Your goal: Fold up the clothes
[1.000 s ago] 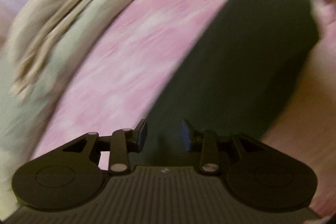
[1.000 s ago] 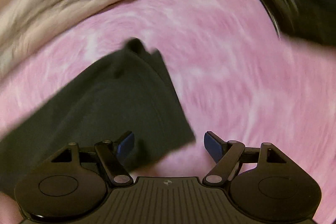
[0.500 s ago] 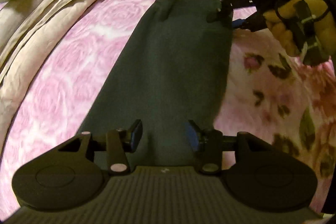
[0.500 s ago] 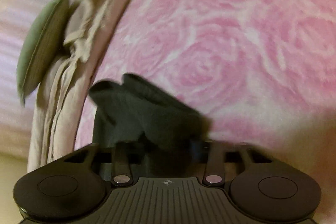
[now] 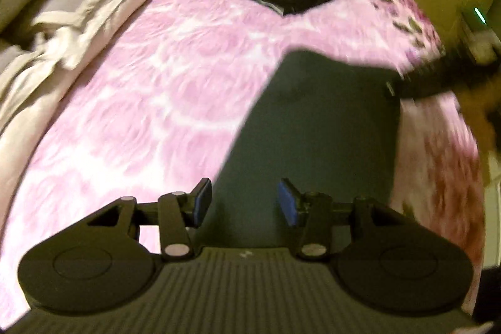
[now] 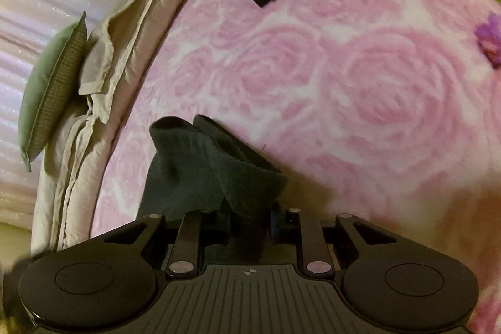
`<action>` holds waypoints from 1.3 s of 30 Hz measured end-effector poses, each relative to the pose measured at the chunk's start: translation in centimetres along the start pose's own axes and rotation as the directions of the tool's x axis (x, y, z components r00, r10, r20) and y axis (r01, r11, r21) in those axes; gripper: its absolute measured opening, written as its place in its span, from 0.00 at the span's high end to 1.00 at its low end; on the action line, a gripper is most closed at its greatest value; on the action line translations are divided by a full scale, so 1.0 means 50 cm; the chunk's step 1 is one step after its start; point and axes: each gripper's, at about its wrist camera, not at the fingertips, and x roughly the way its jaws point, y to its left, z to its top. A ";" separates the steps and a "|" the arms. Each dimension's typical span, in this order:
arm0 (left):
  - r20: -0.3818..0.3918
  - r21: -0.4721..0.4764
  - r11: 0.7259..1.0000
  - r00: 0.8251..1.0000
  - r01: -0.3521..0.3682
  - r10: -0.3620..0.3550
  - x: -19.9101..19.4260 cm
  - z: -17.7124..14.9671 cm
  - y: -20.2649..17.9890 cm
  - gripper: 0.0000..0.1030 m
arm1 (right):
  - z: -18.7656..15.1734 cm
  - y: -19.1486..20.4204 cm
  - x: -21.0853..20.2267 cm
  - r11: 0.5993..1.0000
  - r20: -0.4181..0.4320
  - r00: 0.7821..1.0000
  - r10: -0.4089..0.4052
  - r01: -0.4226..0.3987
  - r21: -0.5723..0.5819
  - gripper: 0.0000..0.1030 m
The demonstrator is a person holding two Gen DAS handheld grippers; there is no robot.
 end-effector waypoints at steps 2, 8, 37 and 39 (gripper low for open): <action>0.000 -0.037 0.999 0.999 0.033 -0.033 0.048 0.041 0.009 0.59 | -0.012 -0.006 -0.006 1.000 0.012 1.000 -0.005 0.005 0.004 0.80; -0.008 -0.044 0.989 0.990 0.142 -0.143 0.159 0.132 -0.015 0.65 | -0.026 -0.020 -0.020 0.999 0.033 0.999 0.013 -0.014 0.042 0.80; -0.272 -0.231 0.849 0.870 -0.475 0.412 -0.374 -0.492 0.167 0.59 | -0.186 0.123 -0.109 0.951 0.085 0.980 -0.181 0.196 -0.239 0.32; -0.318 -0.205 0.849 0.853 -0.487 0.413 -0.408 -0.584 0.154 0.59 | -0.235 0.175 -0.111 0.936 0.087 0.981 -0.171 0.189 -0.298 0.17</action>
